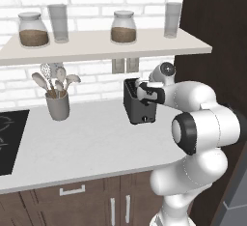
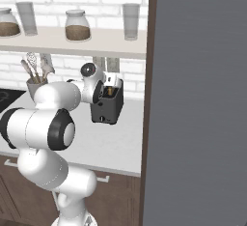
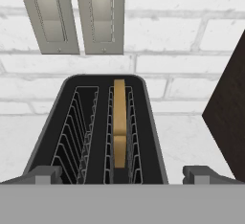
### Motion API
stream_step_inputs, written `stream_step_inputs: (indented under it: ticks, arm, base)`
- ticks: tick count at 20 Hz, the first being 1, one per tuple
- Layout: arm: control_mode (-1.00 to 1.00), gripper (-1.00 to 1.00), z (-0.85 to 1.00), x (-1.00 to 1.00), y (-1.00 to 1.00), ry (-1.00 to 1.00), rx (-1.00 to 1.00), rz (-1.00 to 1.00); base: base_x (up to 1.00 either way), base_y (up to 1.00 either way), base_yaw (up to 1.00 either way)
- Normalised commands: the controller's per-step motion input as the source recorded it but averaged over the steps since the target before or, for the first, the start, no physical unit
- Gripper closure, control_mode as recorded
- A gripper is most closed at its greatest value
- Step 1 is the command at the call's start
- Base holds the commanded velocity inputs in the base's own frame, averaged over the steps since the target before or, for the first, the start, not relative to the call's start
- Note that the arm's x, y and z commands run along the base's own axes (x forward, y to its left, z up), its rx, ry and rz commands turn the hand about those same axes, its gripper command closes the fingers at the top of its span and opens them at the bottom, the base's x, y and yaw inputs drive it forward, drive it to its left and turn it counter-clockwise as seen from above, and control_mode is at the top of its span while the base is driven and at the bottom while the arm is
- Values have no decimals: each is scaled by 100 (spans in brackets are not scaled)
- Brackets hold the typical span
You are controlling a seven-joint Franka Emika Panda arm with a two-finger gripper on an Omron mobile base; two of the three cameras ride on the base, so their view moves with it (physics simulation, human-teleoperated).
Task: Start the toaster. Once the lever pops up, take the bread to the plate on the dining counter.
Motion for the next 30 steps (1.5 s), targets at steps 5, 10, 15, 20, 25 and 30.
stream_step_inputs:
  ticks: [5, 10, 15, 20, 25, 30]
  arm:
    - [-100, -100, 0, 0, 0, 0, 0, 0]
    - [-100, -100, 0, 0, 0, 0, 0, 0]
    - [-100, -100, 0, 0, 0, 0, 0, 0]
    - [-100, -100, 0, 0, 0, 0, 0, 0]
    - [-100, -100, 0, 0, 0, 0, 0, 0]
    - [-100, -100, 0, 0, 0, 0, 0, 0]
  base:
    - [0, 0, 0]
    - [0, 0, 0]
    - [0, 0, 0]
    - [0, 0, 0]
    - [0, 0, 0]
    - [0, 0, 0]
